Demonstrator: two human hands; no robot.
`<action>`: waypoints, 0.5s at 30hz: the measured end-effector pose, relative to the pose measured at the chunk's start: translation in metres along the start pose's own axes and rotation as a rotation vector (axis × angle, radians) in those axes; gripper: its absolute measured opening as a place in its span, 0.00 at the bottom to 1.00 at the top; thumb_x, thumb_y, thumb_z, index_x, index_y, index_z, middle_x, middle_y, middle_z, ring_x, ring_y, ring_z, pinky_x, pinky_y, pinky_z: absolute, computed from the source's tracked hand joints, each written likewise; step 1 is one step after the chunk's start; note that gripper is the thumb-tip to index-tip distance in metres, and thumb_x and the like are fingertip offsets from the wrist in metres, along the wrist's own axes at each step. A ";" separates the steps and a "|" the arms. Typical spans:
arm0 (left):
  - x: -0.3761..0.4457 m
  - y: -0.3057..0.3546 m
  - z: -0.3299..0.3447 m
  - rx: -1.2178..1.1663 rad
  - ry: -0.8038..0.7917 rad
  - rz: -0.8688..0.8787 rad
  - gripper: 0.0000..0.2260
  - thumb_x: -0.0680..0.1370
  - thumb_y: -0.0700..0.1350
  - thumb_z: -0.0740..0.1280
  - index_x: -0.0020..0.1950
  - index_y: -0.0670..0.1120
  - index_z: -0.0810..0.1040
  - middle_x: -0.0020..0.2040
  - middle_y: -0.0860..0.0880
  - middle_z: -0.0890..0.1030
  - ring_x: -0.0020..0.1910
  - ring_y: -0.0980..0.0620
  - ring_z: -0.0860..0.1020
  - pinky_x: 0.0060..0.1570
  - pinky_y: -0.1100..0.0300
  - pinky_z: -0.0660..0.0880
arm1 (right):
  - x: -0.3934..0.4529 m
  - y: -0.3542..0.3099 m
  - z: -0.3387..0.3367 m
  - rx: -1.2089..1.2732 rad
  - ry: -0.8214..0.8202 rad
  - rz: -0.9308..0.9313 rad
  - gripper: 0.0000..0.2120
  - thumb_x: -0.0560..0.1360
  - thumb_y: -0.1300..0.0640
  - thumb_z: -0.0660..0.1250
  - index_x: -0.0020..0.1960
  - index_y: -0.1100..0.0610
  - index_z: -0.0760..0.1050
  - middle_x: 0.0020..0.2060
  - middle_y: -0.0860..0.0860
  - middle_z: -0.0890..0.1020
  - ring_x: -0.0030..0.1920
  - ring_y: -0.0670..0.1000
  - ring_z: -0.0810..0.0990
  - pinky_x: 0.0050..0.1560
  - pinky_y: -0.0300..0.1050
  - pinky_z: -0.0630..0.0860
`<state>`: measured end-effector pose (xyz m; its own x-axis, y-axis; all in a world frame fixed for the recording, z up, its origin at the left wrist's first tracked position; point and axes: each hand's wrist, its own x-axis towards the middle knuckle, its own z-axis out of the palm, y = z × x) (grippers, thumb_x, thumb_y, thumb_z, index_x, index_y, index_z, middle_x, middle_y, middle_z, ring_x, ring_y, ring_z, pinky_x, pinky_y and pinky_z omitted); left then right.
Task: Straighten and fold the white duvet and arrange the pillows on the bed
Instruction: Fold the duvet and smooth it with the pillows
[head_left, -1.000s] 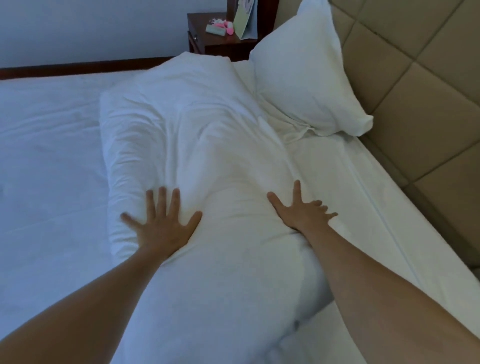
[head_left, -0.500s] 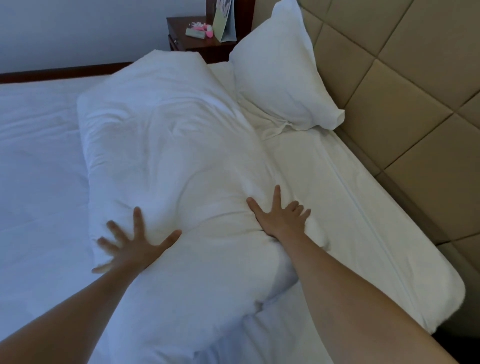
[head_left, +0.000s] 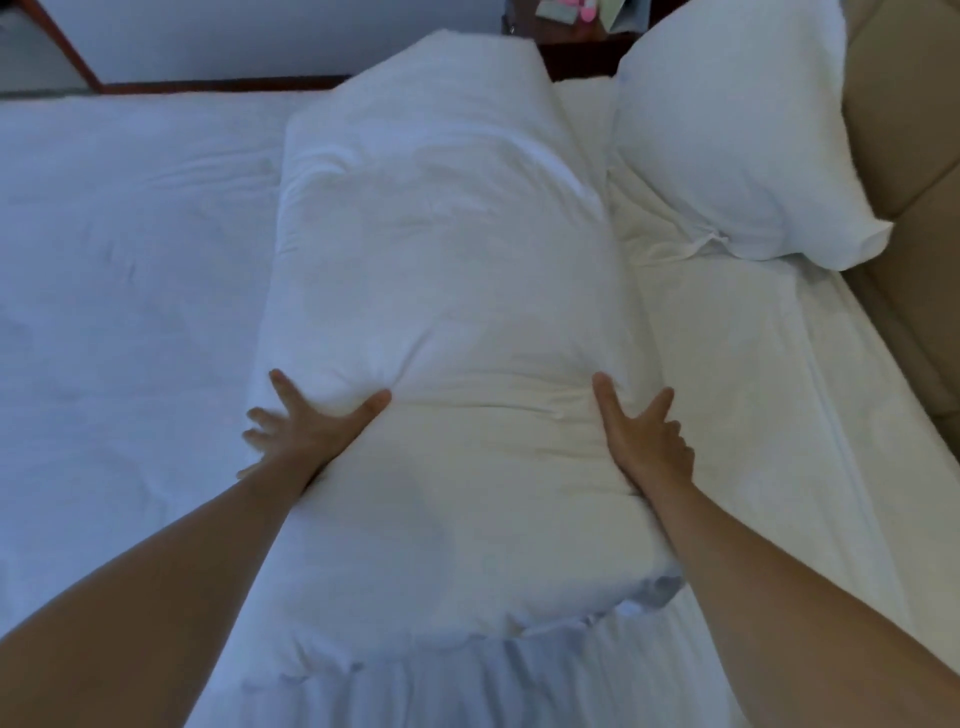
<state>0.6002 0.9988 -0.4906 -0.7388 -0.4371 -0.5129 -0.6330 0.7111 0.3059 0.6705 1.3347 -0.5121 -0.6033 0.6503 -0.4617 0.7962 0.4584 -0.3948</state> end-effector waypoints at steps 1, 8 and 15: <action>0.002 -0.001 0.002 -0.020 0.007 -0.022 0.72 0.40 0.86 0.57 0.76 0.59 0.32 0.78 0.38 0.50 0.76 0.35 0.52 0.71 0.32 0.53 | 0.004 0.003 -0.001 0.056 -0.028 0.014 0.60 0.59 0.14 0.43 0.80 0.52 0.47 0.73 0.63 0.66 0.71 0.63 0.68 0.71 0.60 0.61; 0.023 -0.003 0.010 -0.084 0.001 -0.059 0.70 0.47 0.84 0.63 0.79 0.54 0.36 0.75 0.36 0.60 0.73 0.35 0.61 0.71 0.38 0.59 | 0.021 -0.011 0.003 0.211 -0.086 0.105 0.61 0.59 0.14 0.45 0.74 0.58 0.62 0.68 0.58 0.73 0.65 0.61 0.73 0.61 0.54 0.69; 0.051 -0.012 0.015 -0.169 0.023 -0.041 0.68 0.51 0.81 0.67 0.79 0.47 0.45 0.75 0.38 0.62 0.72 0.35 0.65 0.69 0.38 0.64 | 0.028 -0.016 0.008 0.295 -0.015 0.170 0.62 0.57 0.13 0.46 0.71 0.60 0.68 0.65 0.59 0.75 0.62 0.60 0.75 0.64 0.54 0.72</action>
<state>0.5736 0.9766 -0.5320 -0.7156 -0.4774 -0.5099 -0.6911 0.5904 0.4169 0.6403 1.3405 -0.5246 -0.4650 0.6925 -0.5516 0.8398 0.1477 -0.5224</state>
